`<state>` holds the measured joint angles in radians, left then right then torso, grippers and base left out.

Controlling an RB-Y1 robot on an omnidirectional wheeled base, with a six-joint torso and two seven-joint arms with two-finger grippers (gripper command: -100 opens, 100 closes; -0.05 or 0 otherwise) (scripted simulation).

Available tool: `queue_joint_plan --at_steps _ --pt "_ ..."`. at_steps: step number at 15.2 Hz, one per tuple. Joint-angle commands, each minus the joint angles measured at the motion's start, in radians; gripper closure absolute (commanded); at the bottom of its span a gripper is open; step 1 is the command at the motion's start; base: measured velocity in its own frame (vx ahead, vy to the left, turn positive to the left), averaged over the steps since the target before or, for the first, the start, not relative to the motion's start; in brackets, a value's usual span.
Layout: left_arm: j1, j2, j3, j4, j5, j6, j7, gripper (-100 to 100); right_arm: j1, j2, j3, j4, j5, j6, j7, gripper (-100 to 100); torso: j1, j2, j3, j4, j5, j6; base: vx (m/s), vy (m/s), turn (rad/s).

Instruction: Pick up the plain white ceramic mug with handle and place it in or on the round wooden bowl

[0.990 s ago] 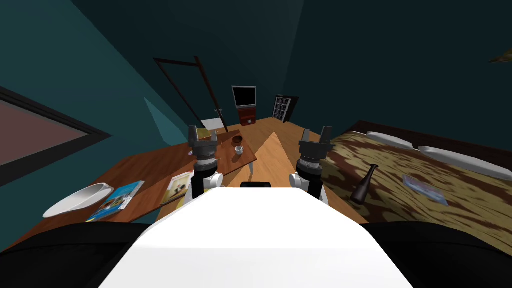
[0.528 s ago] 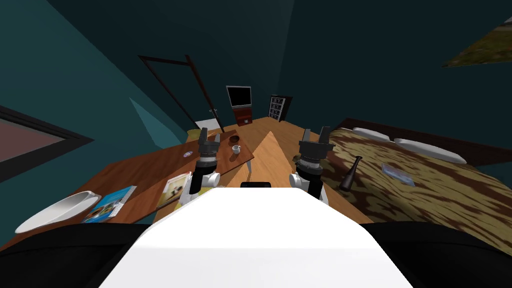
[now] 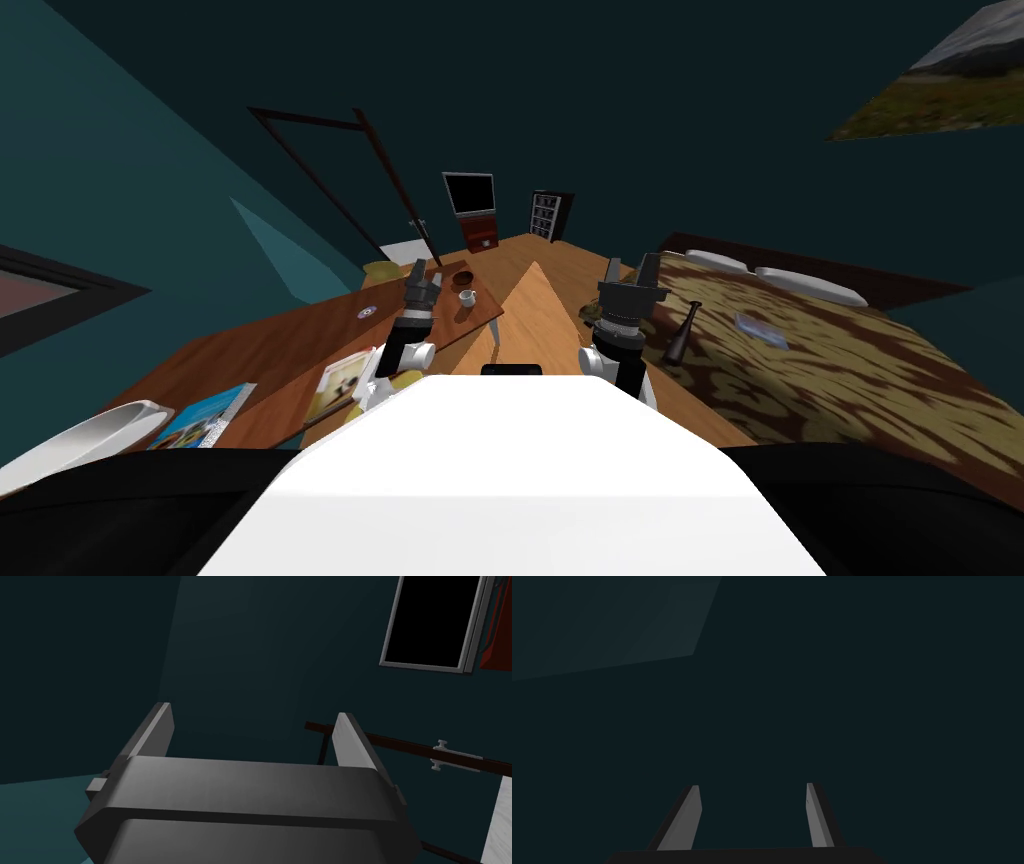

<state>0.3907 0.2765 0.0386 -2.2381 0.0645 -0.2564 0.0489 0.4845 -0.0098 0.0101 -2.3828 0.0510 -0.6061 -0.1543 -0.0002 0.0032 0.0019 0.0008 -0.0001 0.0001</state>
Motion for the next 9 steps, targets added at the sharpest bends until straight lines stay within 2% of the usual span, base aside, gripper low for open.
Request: queue_joint_plan --at_steps 1,3,4,6,7,9 --pt "-0.012 0.031 0.019 0.028 0.013 0.05 -0.019 -100 0.0 0.0 0.0 0.0 0.0 0.0 0.0 0 0.0 0.0 0.0 0.0 0.0 0.0 -0.054 -0.02 -0.13" --pt "-0.012 0.031 0.019 0.028 0.013 0.07 -0.019 -100 0.0 0.0 0.0 0.0 0.0 0.0 0.0 0 0.0 0.001 0.0 0.0 0.0 0.0 -0.048 -0.014 -0.117" --pt "-0.027 0.057 0.037 0.055 0.025 0.102 -0.035 -100 0.0 0.0 0.0 0.0 0.0 0.0 0.0 0 0.0 0.0 0.0 0.0 0.0 0.0 -0.043 -0.021 -0.135" --pt "-0.027 0.057 0.037 0.055 0.025 0.129 -0.035 -100 0.0 0.0 0.0 0.0 0.0 0.0 0.0 0 0.0 0.0 0.0 0.0 0.0 0.0 -0.037 -0.02 -0.103" --pt "-0.042 0.083 0.056 0.085 0.037 0.156 -0.053 -100 0.0 0.0 0.0 0.0 0.0 0.0 0.0 0 0.0 0.0 0.0 0.0 0.0 0.0 -0.038 -0.015 -0.145" --pt "-0.042 0.083 0.056 0.085 0.037 0.19 -0.053 -100 0.0 0.0 0.0 0.0 0.0 0.0 0.0 0 0.0 0.0 0.0 0.0 0.0 0.0 -0.035 -0.01 -0.122"
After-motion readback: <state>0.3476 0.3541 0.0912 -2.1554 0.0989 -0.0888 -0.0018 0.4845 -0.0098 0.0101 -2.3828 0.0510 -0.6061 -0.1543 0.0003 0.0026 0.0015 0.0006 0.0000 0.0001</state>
